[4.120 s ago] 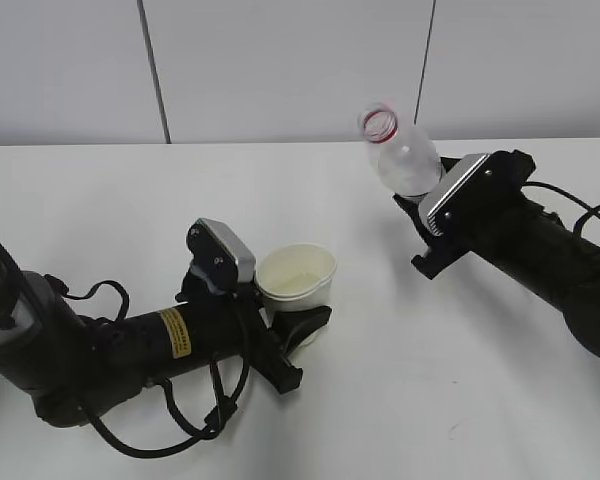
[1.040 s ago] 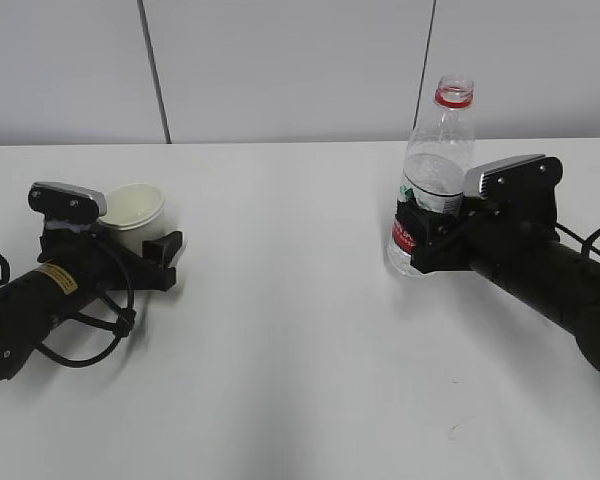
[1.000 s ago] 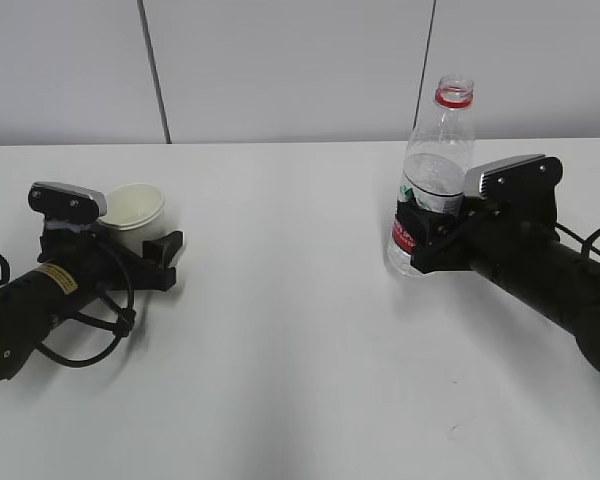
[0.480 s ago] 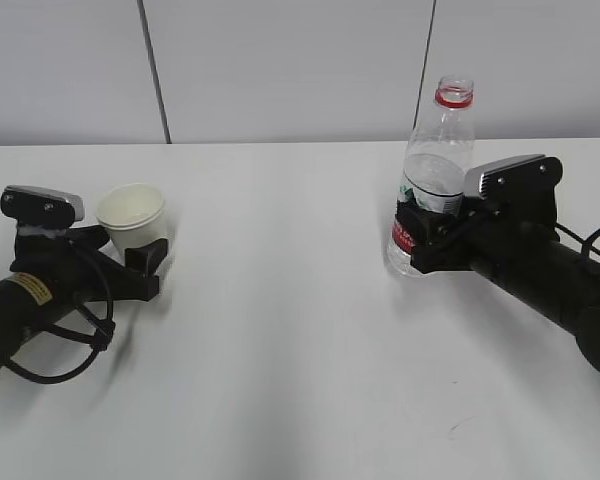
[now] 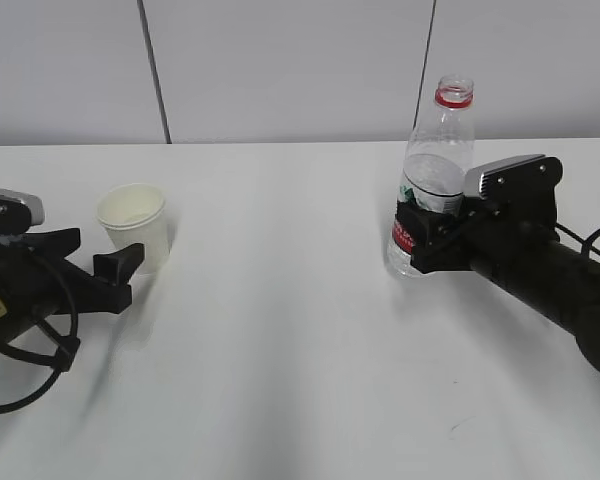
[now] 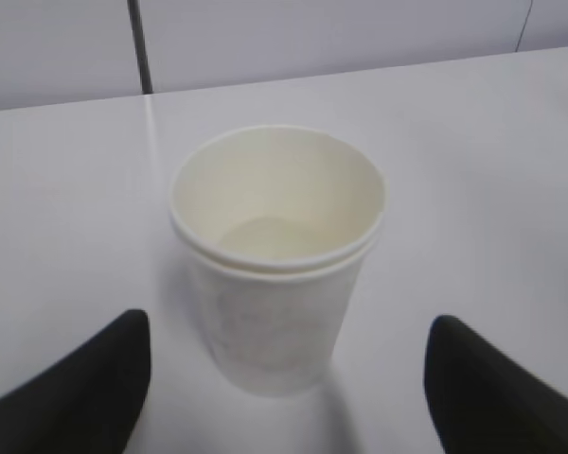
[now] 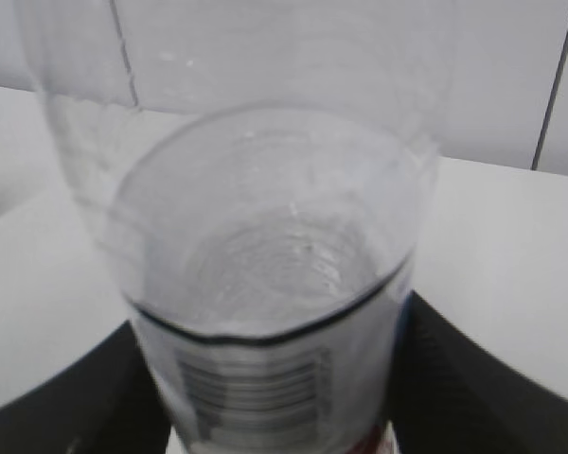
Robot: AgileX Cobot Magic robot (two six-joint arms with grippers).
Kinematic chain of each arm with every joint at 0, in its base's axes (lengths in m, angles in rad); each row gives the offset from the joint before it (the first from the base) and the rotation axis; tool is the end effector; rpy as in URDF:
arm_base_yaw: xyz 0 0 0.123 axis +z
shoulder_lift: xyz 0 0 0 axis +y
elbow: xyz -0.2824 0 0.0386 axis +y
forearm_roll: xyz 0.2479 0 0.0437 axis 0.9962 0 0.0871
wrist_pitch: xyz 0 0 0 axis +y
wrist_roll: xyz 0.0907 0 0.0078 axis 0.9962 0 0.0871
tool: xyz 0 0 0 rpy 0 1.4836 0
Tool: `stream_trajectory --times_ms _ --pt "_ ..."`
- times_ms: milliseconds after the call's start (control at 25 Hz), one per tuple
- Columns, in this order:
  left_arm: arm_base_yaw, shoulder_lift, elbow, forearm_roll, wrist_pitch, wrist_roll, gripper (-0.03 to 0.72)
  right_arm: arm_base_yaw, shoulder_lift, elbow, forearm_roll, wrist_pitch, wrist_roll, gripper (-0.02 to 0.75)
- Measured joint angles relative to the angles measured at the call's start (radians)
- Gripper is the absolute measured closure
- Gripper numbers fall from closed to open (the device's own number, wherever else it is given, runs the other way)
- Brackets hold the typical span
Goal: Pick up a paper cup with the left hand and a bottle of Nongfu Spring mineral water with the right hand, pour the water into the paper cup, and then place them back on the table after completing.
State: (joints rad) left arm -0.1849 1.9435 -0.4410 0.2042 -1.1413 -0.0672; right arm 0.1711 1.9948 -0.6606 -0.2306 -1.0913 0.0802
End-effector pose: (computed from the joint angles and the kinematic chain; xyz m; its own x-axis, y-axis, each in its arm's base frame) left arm 0.2773 -0.0689 0.1026 -0.2668 0.0687 -0.9613 0.3598 0.9324 -0.0332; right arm 0.3317 0.0760 0.1188 -0.1534 -0.0540 -0.9867 -0.3682 0.9297 0.0063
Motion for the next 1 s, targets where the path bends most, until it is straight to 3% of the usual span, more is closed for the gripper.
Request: stream_trajectory --times_ms 240,280,360,1000 --pt "0.000 -0.102 0.123 -0.010 -0.001 0.000 0.139 0.000 0.004 0.000 0.002 0.000 0.000 0.289" --pt "0.000 -0.114 0.133 -0.012 -0.001 0.001 0.097 0.000 0.013 0.000 0.006 -0.002 0.000 0.289" --pt "0.000 -0.131 0.150 -0.012 -0.001 0.001 0.122 0.000 0.039 0.000 0.008 -0.002 0.000 0.289" --pt "0.000 -0.142 0.159 -0.012 -0.002 0.002 0.134 0.000 0.105 -0.005 0.077 -0.092 0.000 0.290"
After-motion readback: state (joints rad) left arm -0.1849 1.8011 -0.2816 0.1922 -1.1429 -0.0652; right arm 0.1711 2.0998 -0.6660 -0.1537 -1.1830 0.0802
